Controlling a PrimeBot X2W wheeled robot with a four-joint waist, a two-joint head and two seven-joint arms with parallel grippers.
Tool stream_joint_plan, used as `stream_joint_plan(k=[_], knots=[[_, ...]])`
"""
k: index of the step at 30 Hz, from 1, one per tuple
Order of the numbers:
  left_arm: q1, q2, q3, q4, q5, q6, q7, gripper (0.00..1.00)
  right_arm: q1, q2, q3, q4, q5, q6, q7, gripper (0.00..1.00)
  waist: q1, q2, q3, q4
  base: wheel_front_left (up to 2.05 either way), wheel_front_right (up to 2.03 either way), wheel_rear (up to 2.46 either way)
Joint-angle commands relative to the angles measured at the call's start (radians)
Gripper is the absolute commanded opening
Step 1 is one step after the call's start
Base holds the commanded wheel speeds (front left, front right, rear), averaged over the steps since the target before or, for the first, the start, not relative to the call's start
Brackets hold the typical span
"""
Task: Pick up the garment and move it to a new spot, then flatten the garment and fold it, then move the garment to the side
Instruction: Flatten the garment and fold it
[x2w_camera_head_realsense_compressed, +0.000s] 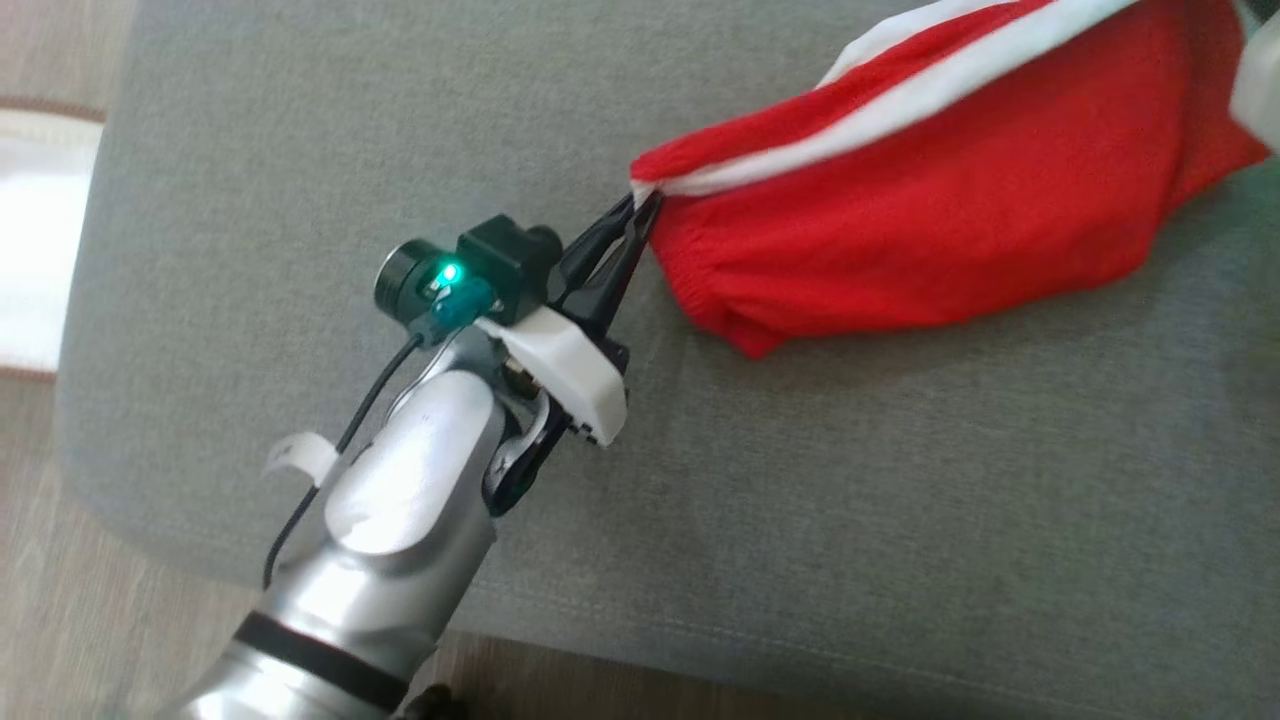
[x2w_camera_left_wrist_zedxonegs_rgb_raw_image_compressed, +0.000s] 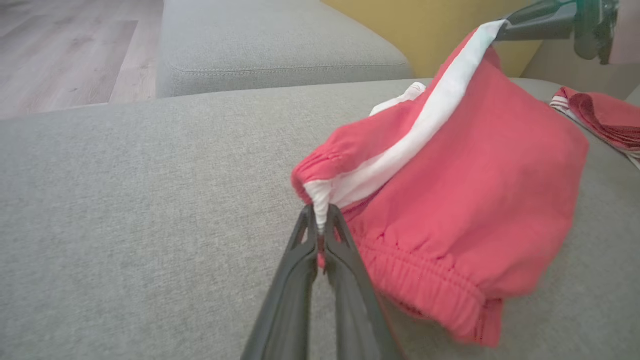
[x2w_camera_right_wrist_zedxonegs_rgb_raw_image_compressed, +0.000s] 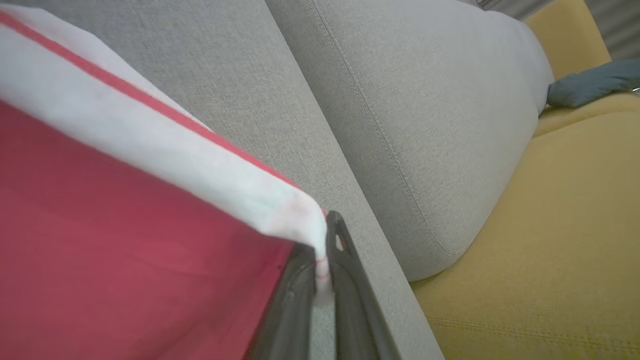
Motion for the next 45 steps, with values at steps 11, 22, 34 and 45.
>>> stream_joint_plan(k=[11,22,34,45], knots=[[-0.091,0.000,-0.001,0.045,-0.037,0.003,-0.039,0.00,-0.017,0.019,-0.002,0.072,-0.014,0.006,-0.020,0.00,-0.0002,0.0000,0.047,0.031,0.00,0.00,0.00],[-0.101,0.000,0.018,0.079,-0.048,0.038,-0.046,1.00,-0.010,0.113,-0.058,0.212,0.048,0.006,-0.181,1.00,-0.0002,0.0000,0.002,-0.031,0.00,0.00,0.00],[0.029,0.050,0.231,-0.067,-0.070,0.106,-0.046,1.00,0.160,0.272,-0.347,0.284,0.145,0.006,-0.413,1.00,-0.0002,0.0000,-0.166,-0.155,0.00,0.00,0.00],[0.243,0.027,0.425,-0.288,-0.036,0.119,-0.046,1.00,0.585,0.383,-0.847,-0.014,0.003,0.006,-0.419,1.00,-0.0002,0.0000,-0.281,-0.232,0.00,0.00,0.00]])
